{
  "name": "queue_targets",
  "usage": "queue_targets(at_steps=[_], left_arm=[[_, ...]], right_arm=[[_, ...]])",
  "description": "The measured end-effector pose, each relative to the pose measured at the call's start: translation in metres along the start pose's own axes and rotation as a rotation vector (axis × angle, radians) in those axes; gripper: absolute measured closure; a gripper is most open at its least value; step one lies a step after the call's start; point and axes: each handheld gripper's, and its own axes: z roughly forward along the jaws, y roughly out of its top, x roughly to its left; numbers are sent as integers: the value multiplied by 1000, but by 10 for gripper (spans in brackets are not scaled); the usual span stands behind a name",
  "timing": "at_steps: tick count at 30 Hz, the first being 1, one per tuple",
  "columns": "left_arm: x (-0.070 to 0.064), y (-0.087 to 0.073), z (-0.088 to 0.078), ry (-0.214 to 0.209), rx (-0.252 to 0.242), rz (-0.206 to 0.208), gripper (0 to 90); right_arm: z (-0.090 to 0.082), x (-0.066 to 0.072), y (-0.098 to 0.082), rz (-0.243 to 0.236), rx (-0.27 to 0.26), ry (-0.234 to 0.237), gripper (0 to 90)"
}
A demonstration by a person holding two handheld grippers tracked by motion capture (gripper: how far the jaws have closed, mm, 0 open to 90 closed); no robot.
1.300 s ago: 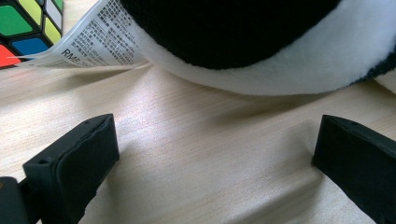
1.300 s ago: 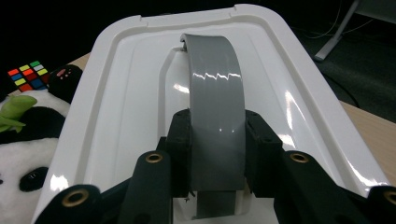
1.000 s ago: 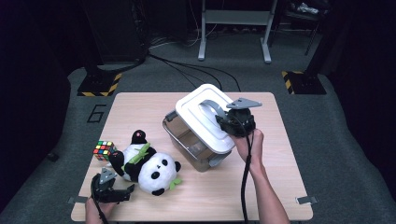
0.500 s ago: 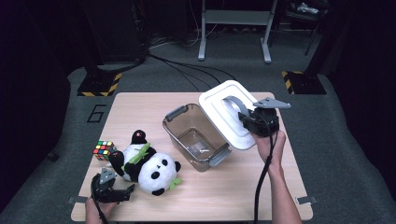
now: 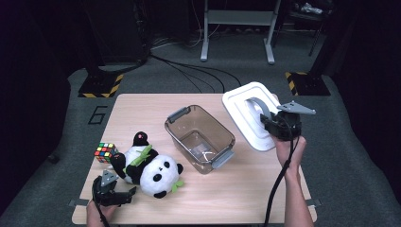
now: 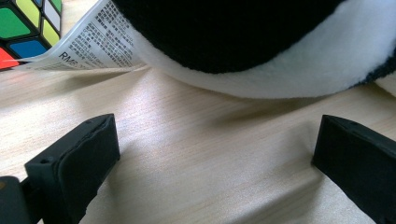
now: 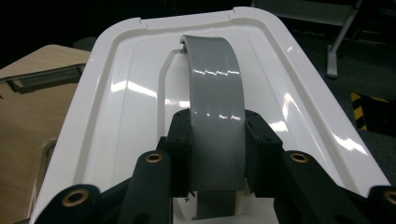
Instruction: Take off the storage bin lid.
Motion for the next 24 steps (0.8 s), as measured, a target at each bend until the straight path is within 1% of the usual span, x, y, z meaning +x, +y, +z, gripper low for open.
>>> queue_targets(at_steps=[3,4,5,6,9,12,13,14,15,17,21,23,24], left_arm=[[0,0,0,2,-4,-1,3],[0,0,1,5,-12,-4,3],[0,0,0,3,-4,-2,3],[0,0,1,4,-10,-3,3],[0,0,0,2,-2,-1,3],[0,0,0,1,-3,-1,4],[0,0,0,2,-6,-2,3],[0,0,0,1,-1,-1,3],[0,0,0,4,-6,-2,3],[0,0,0,2,-6,-2,3],[0,0,0,4,-7,-2,4],[0,0,0,1,-3,-1,4],[0,0,1,4,-10,-3,4]], right_arm=[[3,-11,-7,24,6,-29,671],[4,-14,-10,31,9,-41,671],[5,-17,-13,38,14,-50,671],[7,-20,-16,42,16,-61,671],[13,-27,-26,68,26,-86,670],[21,-34,-38,98,37,-101,670],[24,-36,-42,99,44,-110,670],[27,-37,-46,106,50,-116,671],[31,-39,-49,111,57,-121,670],[37,-41,-57,130,75,-122,671],[51,-44,-72,141,111,-127,670],[57,-45,-79,145,124,-139,670],[60,-45,-83,152,131,-138,670]])
